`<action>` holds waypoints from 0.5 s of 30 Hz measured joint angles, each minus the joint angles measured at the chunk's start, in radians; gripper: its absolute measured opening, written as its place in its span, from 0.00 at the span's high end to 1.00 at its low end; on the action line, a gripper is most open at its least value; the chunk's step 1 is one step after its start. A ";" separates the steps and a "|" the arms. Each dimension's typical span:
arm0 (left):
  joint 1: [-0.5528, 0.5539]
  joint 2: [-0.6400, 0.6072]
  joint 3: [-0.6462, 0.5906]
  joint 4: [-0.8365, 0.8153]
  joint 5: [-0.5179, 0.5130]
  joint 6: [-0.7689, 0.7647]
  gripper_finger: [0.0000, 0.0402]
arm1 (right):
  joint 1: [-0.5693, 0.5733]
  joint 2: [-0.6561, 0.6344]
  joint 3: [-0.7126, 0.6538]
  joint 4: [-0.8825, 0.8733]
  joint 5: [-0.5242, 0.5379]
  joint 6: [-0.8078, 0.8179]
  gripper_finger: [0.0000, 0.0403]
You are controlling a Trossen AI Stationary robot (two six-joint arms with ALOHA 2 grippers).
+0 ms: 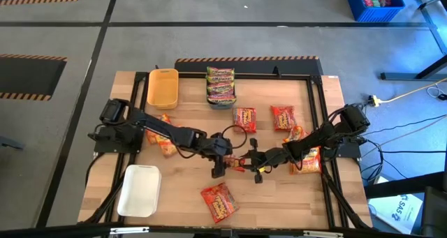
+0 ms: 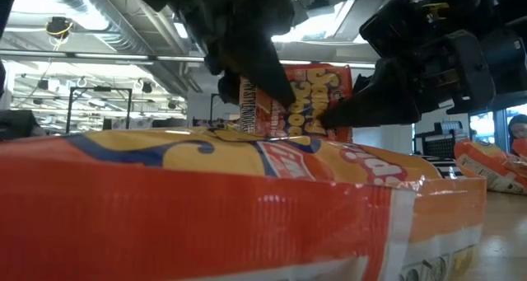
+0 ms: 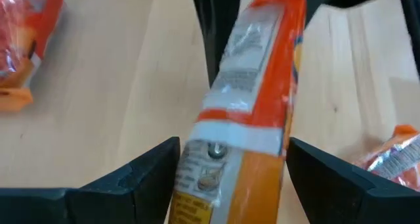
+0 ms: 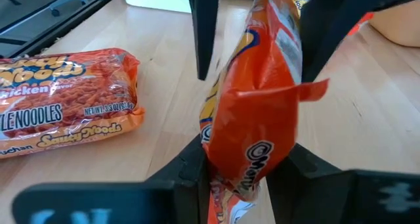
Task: Sort Maruchan noodles
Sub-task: Put the orange noodle pack into the yellow bin
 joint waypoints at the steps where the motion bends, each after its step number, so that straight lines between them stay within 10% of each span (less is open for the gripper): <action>1: 0.000 0.000 0.000 -0.002 -0.002 0.000 0.33 | 0.000 0.000 0.000 0.000 0.000 0.000 0.77; 15: -0.010 0.014 0.000 -0.007 -0.029 0.022 0.55 | 0.000 0.000 0.000 0.002 -0.010 0.016 0.77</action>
